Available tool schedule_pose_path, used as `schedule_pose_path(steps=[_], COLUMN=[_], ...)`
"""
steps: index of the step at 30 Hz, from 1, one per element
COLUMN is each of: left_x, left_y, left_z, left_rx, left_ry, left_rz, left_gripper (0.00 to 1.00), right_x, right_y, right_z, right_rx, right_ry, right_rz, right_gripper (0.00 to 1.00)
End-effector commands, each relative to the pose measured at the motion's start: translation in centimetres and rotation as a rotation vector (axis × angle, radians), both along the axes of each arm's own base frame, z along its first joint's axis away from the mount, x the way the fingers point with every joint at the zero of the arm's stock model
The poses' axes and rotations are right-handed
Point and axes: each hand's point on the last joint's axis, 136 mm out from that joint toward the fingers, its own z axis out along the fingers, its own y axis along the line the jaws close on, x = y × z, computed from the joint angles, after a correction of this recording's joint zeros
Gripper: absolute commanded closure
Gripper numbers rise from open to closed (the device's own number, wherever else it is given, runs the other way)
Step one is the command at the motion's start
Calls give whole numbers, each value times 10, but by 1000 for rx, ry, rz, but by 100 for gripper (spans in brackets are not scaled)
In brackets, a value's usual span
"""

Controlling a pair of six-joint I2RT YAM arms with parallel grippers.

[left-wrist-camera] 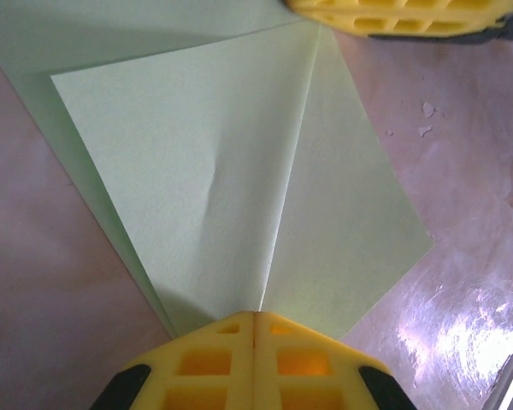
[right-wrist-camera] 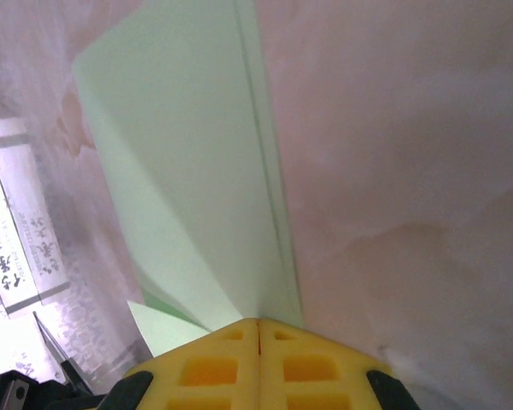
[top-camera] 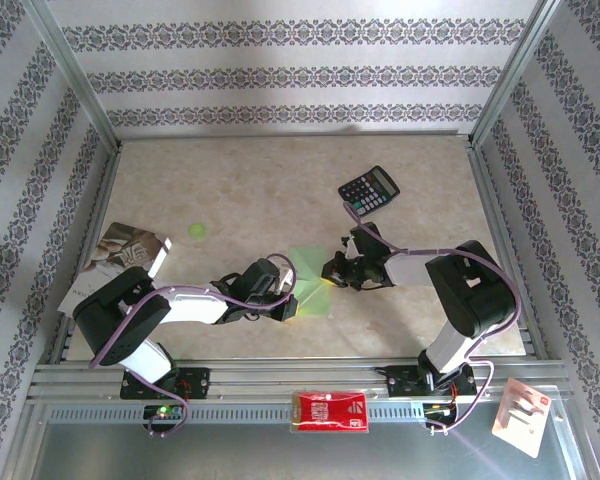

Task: Fold a paper plane with a square sheet of paper (pick it up from the middle)
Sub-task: Fold the triangle a second time at the center of the table.

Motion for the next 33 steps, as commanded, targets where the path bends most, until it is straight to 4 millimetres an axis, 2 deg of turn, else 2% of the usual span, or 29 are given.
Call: schedule_pose_path(steps=[1, 4, 6, 12, 16, 20, 27, 33], left_x=[-42, -41, -40, -39, -38, -39, -37, -33], left_y=[62, 61, 60, 59, 59, 59, 57, 52], left_z=[-57, -56, -55, -54, -54, -53, -51, -43], left_rx=[282, 281, 276, 277, 278, 279, 270, 252], left_ry=[177, 175, 173, 172, 172, 171, 166, 152], left_rz=[26, 30, 32, 31, 31, 31, 30, 30], left_gripper=[100, 100, 100, 100, 100, 100, 100, 100], right_x=[21, 21, 14, -15, -24, -27, -26, -40], right_y=[-31, -24, -18, 17, 34, 39, 32, 14], right_z=[-4, 22, 31, 38, 30, 16, -6, -33], right_rx=[-112, -70, -54, -21, -17, -26, -68, -131], right_ry=[-52, -114, -131, -146, -131, -107, -74, -14], right_rz=[-82, -56, -41, 33, 71, 86, 88, 80], right_gripper=[100, 100, 100, 100, 100, 100, 100, 100])
